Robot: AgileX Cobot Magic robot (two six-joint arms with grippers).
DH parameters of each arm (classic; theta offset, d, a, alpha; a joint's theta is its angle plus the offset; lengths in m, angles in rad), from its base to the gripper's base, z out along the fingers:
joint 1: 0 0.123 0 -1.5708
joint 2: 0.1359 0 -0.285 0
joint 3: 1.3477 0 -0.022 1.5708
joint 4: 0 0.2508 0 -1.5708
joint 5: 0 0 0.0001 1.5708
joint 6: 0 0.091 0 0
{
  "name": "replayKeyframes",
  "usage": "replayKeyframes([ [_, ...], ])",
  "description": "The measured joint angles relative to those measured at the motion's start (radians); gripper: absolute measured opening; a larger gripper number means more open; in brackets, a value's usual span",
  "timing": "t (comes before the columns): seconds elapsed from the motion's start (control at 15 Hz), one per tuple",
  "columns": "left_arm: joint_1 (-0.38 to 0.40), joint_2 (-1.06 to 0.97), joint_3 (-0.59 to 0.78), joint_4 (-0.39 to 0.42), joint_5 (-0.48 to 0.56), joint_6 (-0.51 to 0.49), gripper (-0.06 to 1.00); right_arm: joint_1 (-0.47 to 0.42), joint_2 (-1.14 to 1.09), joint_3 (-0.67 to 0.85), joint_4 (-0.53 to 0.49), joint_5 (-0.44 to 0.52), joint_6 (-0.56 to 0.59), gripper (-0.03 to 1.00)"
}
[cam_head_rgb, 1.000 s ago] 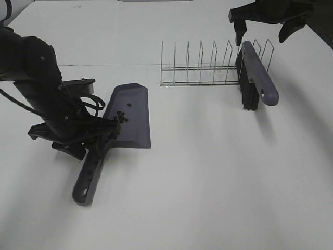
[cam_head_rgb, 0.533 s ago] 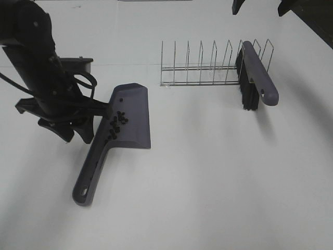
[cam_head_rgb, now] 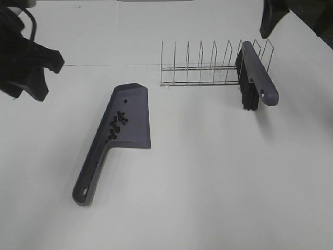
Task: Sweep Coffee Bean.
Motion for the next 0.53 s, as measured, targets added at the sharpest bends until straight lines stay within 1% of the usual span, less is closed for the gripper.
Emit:
replayKeyframes([
  [0.2,0.0,-0.172,0.138,0.006,0.004,-0.012,0.39,0.0,-0.21,0.249,0.012,0.001,-0.003,0.86],
  [0.27,0.0,-0.289,0.244,0.006,0.006,-0.025,0.39,0.0,-0.352,0.404,0.021,0.001,-0.003,0.86],
  [0.4,0.0,-0.403,0.327,-0.002,0.009,-0.029,0.39,0.0,-0.494,0.545,0.024,0.001,-0.003,0.86],
  [0.53,0.0,-0.493,0.371,-0.009,0.01,-0.03,0.39,0.0,-0.594,0.635,0.024,0.001,-0.002,0.86],
])
